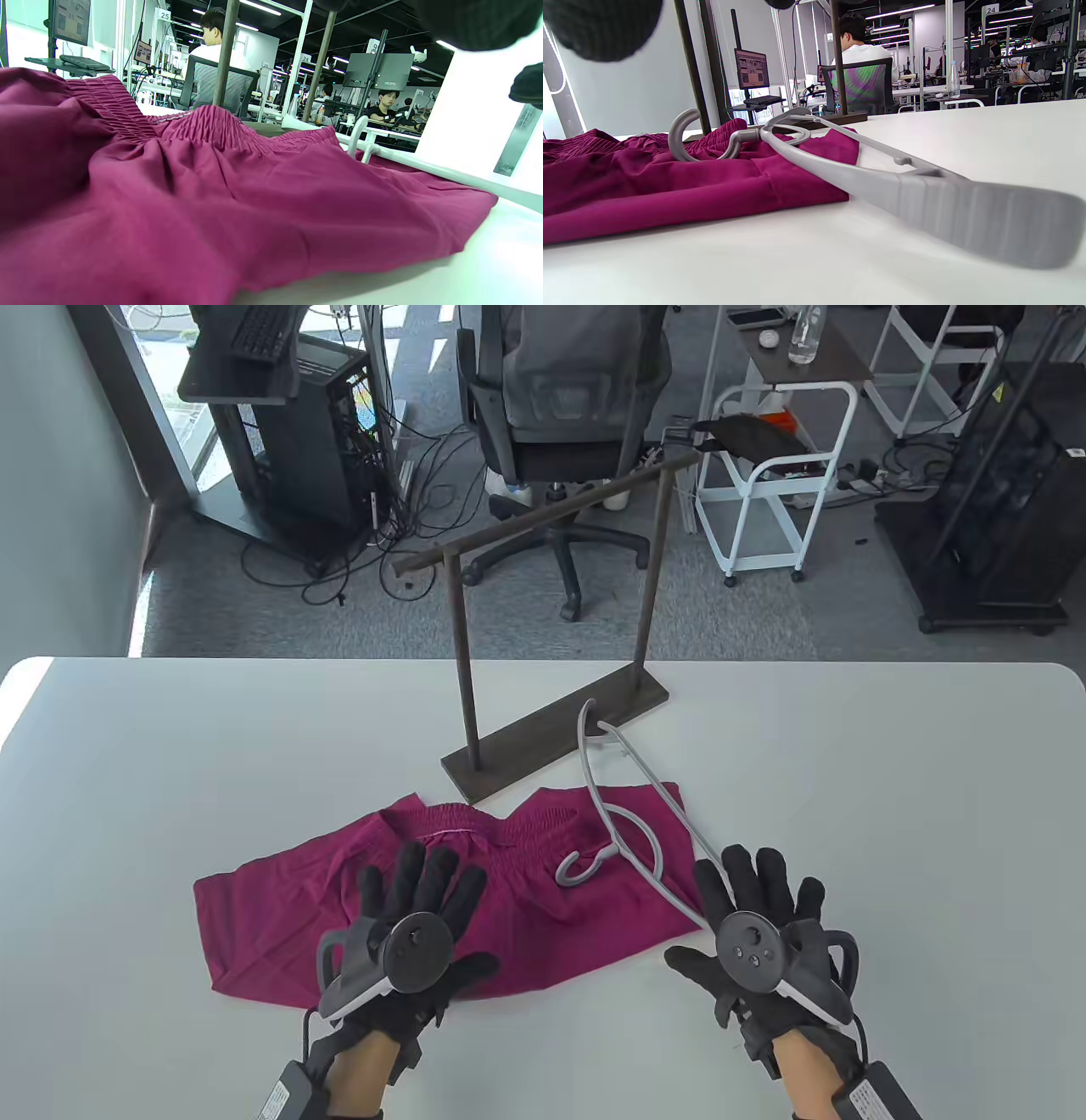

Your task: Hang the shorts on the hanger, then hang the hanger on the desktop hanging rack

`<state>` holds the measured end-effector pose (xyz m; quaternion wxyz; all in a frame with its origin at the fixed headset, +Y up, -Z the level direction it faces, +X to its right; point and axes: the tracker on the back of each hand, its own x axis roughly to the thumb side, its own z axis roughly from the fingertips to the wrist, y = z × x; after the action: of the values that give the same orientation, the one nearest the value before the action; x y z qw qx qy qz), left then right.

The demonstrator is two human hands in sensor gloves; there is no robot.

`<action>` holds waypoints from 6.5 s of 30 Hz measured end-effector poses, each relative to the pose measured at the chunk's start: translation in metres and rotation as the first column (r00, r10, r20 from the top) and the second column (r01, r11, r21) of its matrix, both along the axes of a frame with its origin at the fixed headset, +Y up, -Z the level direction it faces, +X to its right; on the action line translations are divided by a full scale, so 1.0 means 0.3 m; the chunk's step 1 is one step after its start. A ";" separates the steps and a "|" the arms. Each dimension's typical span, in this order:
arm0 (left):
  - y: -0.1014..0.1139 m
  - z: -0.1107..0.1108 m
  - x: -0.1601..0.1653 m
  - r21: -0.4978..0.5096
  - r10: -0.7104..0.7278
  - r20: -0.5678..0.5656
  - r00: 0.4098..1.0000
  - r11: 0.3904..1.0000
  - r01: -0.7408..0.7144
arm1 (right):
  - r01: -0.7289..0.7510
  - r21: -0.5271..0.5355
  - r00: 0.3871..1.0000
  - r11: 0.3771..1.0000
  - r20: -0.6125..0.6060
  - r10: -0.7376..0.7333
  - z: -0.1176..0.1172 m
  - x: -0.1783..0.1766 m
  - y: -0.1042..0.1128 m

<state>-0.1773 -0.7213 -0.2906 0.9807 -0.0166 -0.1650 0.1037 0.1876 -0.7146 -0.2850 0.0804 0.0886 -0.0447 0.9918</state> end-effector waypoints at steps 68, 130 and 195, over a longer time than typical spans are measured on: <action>0.006 -0.004 -0.045 0.005 0.046 -0.035 0.998 0.999 -0.046 | -0.174 -0.267 0.964 0.948 0.153 0.220 -0.271 -0.146 -0.152; 0.062 -0.374 -0.176 -0.054 -0.179 -0.321 0.930 0.984 0.171 | 0.196 0.223 0.948 0.955 0.206 -0.243 -0.047 0.084 0.116; 0.113 -0.021 -0.210 0.379 0.336 -0.070 0.939 0.880 -0.286 | 0.440 -0.025 0.861 0.898 -0.272 -0.430 -0.233 -0.268 0.101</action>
<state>-0.2402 -0.6873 -0.2968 0.9460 0.1985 -0.1160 0.2286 0.1072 -0.6843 -0.3551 0.3055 0.2124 -0.0707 0.9255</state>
